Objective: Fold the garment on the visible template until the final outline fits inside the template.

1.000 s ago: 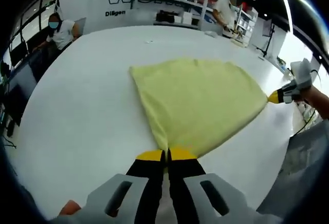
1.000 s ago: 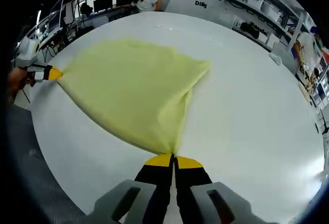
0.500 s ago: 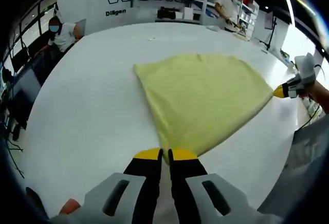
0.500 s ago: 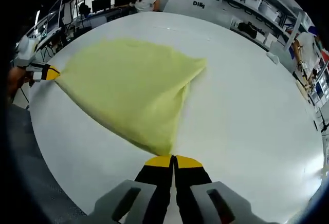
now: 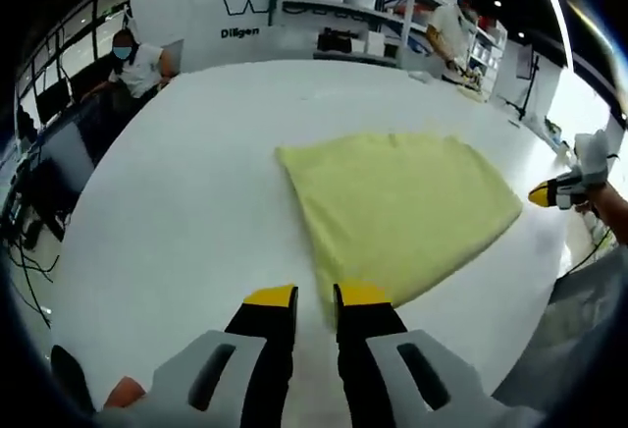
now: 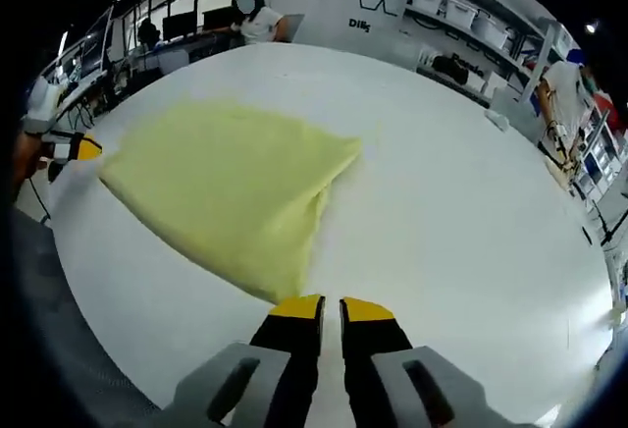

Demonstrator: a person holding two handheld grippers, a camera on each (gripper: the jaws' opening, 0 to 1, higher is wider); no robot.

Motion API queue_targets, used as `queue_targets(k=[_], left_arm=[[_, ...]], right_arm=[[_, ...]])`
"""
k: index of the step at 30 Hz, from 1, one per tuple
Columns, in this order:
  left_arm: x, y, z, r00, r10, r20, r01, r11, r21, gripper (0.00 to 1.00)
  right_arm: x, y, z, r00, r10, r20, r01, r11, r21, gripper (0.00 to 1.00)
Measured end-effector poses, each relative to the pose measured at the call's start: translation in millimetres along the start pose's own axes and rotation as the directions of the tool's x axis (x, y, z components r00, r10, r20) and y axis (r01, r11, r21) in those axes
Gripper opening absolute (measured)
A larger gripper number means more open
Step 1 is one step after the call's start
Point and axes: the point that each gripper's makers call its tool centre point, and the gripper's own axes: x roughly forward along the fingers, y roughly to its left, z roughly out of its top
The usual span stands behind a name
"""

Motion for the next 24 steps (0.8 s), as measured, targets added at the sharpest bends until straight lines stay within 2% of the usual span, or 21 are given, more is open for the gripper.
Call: queue_targets(k=[3, 6, 11, 16, 19, 20, 22, 24], left_arm=[[-11.6, -2.8, 4.6, 1.000, 0.003, 0.027, -0.003, 1.000, 0.014, 0.12], [-23.5, -23.3, 3.0, 0.998, -0.040, 0.044, 0.039, 0.999, 0.028, 0.13], [-34.3, -52.9, 1.3, 0.993, -0.097, 0.065, 0.095, 0.995, 0.026, 0.14], [-52.4, -82.1, 8.4, 0.981, -0.154, 0.119, 0.151, 0.988, 0.032, 0.16], [-59.4, -97.1, 13.0, 0.971, -0.187, 0.149, 0.181, 0.982, 0.048, 0.19], [-61.4, -102.4, 15.0, 0.966, -0.200, 0.163, 0.194, 0.980, 0.052, 0.21], [-63.1, -109.1, 18.4, 0.959, -0.213, 0.184, 0.206, 0.977, 0.061, 0.31], [-61.8, -112.2, 18.7, 0.958, -0.211, 0.193, 0.201, 0.977, 0.070, 0.41]], right_arm=[[-10.7, 3.4, 7.5, 1.000, -0.002, 0.025, 0.002, 1.000, -0.009, 0.03], [-23.6, 20.3, 20.2, 0.997, 0.038, 0.068, -0.038, 0.999, -0.005, 0.03], [-37.7, 49.0, 28.3, 0.990, 0.099, 0.104, -0.099, 0.995, -0.004, 0.04], [-60.5, 81.8, 39.6, 0.974, 0.155, 0.164, -0.152, 0.988, -0.028, 0.07], [-69.3, 97.3, 42.6, 0.967, 0.165, 0.194, -0.159, 0.986, -0.042, 0.14], [-71.6, 102.5, 43.6, 0.965, 0.164, 0.206, -0.158, 0.986, -0.045, 0.20], [-72.8, 108.2, 45.4, 0.962, 0.151, 0.230, -0.144, 0.989, -0.044, 0.31], [-71.7, 110.9, 46.3, 0.960, 0.139, 0.244, -0.134, 0.990, -0.039, 0.44]])
